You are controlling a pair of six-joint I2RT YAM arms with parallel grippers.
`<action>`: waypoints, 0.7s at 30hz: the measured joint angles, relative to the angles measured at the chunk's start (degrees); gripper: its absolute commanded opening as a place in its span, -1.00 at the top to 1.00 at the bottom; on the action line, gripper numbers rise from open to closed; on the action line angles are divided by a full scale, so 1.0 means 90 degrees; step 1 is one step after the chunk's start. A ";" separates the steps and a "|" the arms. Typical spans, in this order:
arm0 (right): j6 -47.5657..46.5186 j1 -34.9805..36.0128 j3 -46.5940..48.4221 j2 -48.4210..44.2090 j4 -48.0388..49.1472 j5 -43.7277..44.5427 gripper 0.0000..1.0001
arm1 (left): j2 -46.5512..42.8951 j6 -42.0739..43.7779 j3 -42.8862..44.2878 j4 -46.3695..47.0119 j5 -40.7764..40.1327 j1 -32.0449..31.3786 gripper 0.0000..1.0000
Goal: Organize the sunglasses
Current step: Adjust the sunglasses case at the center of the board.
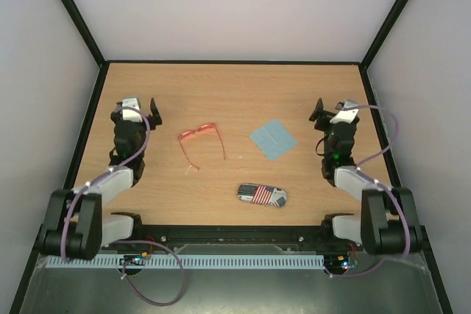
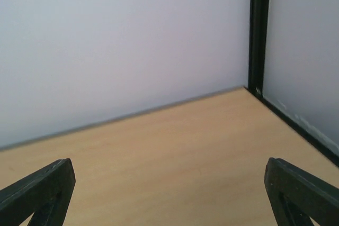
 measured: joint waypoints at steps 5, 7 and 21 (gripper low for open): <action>0.0561 0.0027 0.0442 -0.1362 -0.1049 -0.0316 -0.97 | -0.1124 0.0019 0.0869 -0.1443 0.0148 -0.0427 -0.99; 0.0901 0.0027 0.0653 -0.1766 -0.1613 -0.0464 -0.97 | -0.1481 -0.0129 0.1297 -0.2164 0.0240 -0.0605 -0.99; 0.2603 -0.0155 0.2888 -0.2130 -0.6071 -0.2227 -0.97 | -0.2283 -0.2322 0.4294 -0.6108 0.2392 -0.0668 -0.99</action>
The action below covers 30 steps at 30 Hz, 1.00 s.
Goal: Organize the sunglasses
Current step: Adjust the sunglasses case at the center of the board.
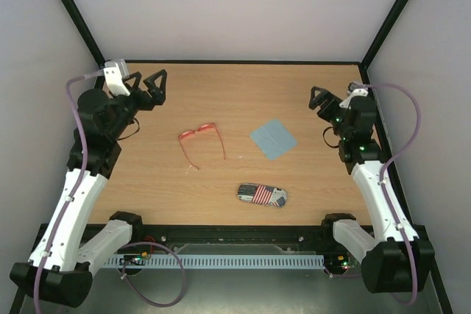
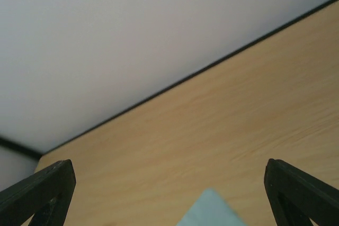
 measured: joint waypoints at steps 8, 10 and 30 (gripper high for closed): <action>0.0204 0.0304 0.0007 0.0542 -0.0510 -0.1341 -0.97 | 0.0058 -0.0928 -0.0510 -0.0056 0.2021 0.0522 -0.99; 0.0197 0.0551 0.0029 0.0731 -0.0670 -0.1331 -0.97 | 0.0238 -0.1098 -0.0663 -0.0019 0.2280 0.0522 -0.99; 0.0770 0.4510 -0.1331 0.0539 -0.1865 -0.0202 -0.65 | -0.0758 -0.1545 -0.2331 -0.1464 0.2125 -0.1231 -0.99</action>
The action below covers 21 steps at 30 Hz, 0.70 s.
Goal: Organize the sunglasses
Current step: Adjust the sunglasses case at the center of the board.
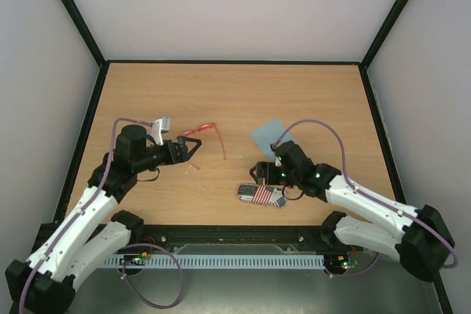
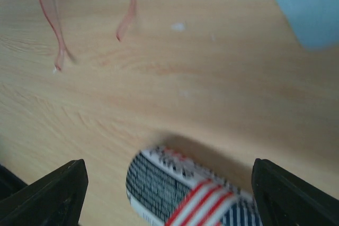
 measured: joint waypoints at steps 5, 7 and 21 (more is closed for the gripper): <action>0.0901 0.0753 -0.0656 -0.1083 -0.0367 0.0386 -0.38 | -0.0971 -0.0454 -0.0457 -0.0257 -0.0146 -0.0104 -0.99; 0.1251 0.1052 -0.0733 -0.1384 -0.0440 0.0515 -0.29 | -0.1212 -0.0612 -0.0585 -0.0291 -0.0168 -0.0129 -0.99; 0.3089 0.3242 -0.1049 -0.1749 -0.0636 0.1280 0.08 | -0.1127 -0.0850 -0.0869 -0.0384 -0.0282 -0.0238 -0.99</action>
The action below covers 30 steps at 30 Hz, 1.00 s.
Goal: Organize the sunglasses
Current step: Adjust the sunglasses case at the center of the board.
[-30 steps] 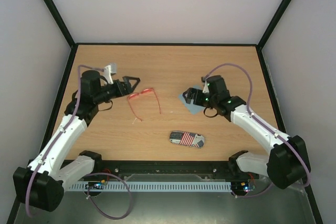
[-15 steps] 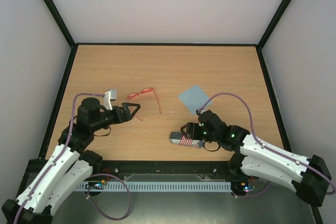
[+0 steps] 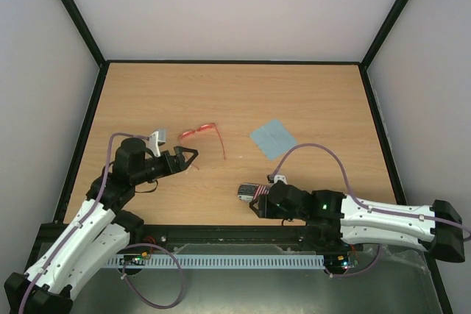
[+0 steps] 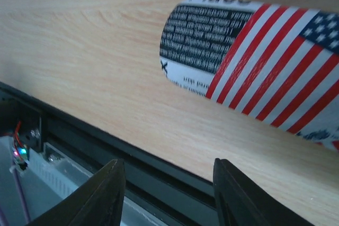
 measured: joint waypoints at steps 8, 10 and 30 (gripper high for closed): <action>0.0452 0.0483 -0.0087 0.0554 0.0061 0.0168 0.24 | 0.0112 0.0000 -0.0049 0.0029 -0.0027 -0.0029 -0.99; 0.0600 0.0486 -0.0219 0.0447 0.0070 0.0250 0.33 | 0.0100 0.0000 -0.0056 0.0027 -0.0041 -0.0036 -0.99; 0.0194 -0.1146 -0.0772 0.0789 0.0053 0.0461 0.53 | 0.0206 0.0027 -0.0056 0.0051 -0.0092 -0.0070 -0.99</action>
